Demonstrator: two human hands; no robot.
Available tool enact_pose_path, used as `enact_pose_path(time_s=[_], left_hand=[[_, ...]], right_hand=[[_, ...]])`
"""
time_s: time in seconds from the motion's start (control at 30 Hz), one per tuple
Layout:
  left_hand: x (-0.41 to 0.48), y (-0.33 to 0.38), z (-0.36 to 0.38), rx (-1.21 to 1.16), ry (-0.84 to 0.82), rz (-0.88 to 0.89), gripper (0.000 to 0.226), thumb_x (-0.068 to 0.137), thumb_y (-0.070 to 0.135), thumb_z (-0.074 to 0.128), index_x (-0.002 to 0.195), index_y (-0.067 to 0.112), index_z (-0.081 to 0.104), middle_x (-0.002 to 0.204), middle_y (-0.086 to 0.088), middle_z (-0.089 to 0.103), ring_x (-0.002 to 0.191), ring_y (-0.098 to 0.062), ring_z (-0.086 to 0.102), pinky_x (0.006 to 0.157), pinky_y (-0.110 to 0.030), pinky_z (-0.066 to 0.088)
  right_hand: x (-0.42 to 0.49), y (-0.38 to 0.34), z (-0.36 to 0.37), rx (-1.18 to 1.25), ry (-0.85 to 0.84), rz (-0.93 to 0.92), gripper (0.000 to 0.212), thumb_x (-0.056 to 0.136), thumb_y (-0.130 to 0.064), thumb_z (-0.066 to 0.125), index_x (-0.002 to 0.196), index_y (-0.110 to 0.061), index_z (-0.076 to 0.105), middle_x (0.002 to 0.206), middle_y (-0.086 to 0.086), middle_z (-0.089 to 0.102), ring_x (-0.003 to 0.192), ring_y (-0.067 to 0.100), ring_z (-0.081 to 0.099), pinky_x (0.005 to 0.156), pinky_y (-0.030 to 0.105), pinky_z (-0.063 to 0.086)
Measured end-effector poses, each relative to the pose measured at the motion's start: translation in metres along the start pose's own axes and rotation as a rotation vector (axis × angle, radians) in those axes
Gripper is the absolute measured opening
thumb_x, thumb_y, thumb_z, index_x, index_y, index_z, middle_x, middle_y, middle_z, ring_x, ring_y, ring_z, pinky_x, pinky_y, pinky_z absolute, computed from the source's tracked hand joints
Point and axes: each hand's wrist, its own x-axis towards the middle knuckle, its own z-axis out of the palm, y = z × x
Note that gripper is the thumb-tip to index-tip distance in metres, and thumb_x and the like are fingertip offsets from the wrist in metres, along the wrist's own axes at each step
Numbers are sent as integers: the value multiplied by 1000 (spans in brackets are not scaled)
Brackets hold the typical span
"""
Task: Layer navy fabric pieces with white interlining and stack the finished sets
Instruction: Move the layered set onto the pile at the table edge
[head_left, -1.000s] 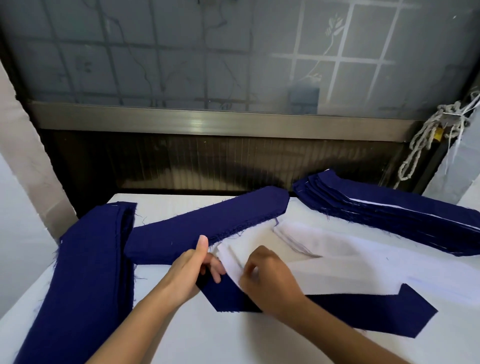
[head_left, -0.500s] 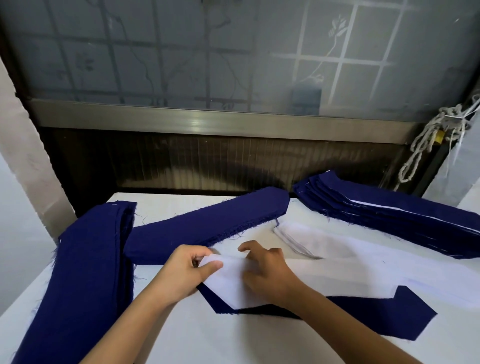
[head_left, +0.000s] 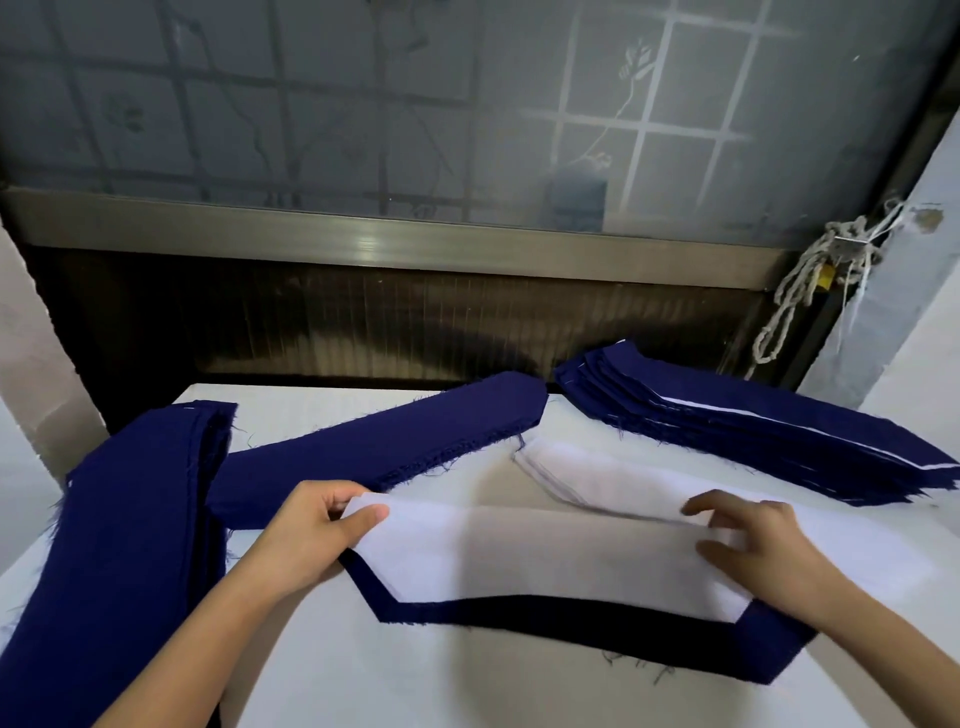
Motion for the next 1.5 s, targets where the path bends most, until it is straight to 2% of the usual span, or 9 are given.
enact_pose_path(time_s=[0.17,0.3,0.6,0.8,0.9,1.07,1.23,1.4,1.5], left_hand=[[2,-3,-2,-7,70,-61,40,86,29,76,66,1,57,60,-16,40,53,-19,41,56,-28,37],[0,0,3,12,107,-59,15,86,22,76,75,13,75,58,-1,61,46,-15,47,49,-23,40],[-2,-4,14,377,153,91,16,88,19,75,73,23,70,70,1,68,59,-14,58,57,-15,43],[-2,-5,13,389,166,87,15,89,18,73,81,31,74,75,7,72,67,-13,65,66,-24,53],[-2,-5,13,369,171,87,20,90,18,72,87,38,73,79,8,73,73,-14,68,71,-30,56],[-6,-5,14,403,223,166,22,90,20,71,97,40,76,86,27,72,82,2,69,79,-29,57],[-8,-2,13,505,266,324,17,87,20,74,94,35,78,101,26,68,87,-2,67,73,-20,51],[-7,-3,13,568,277,221,11,94,29,64,86,37,67,72,17,68,64,-8,63,60,-33,53],[-7,-1,13,575,299,192,11,94,31,63,85,36,66,65,15,66,58,-8,61,58,-34,53]], right_hand=[[-20,17,-28,399,25,206,24,80,-10,75,89,-32,72,67,-5,63,54,8,50,59,27,35],[-30,20,-21,475,19,317,14,78,-8,78,81,-22,75,85,-14,70,70,1,61,66,21,41],[-53,35,32,187,279,235,28,77,-2,72,74,-29,65,74,-13,67,68,4,58,63,9,42],[-53,42,42,-70,418,6,27,72,11,72,71,-16,65,66,0,59,53,20,56,57,32,43],[-54,40,43,-227,488,-115,15,84,-6,59,73,-11,69,70,3,61,57,32,58,55,38,44],[-55,41,46,-295,575,-97,39,87,-29,42,80,-10,75,88,9,68,71,38,61,67,41,40],[-58,39,44,-316,577,-48,35,88,-28,43,82,-12,73,85,6,66,72,36,58,72,41,37],[-60,32,45,-287,479,28,14,85,-15,61,94,-8,69,63,-3,59,63,32,62,77,42,36],[-60,32,45,-240,398,80,34,73,2,74,104,-7,66,60,-6,54,64,32,60,76,41,36]])
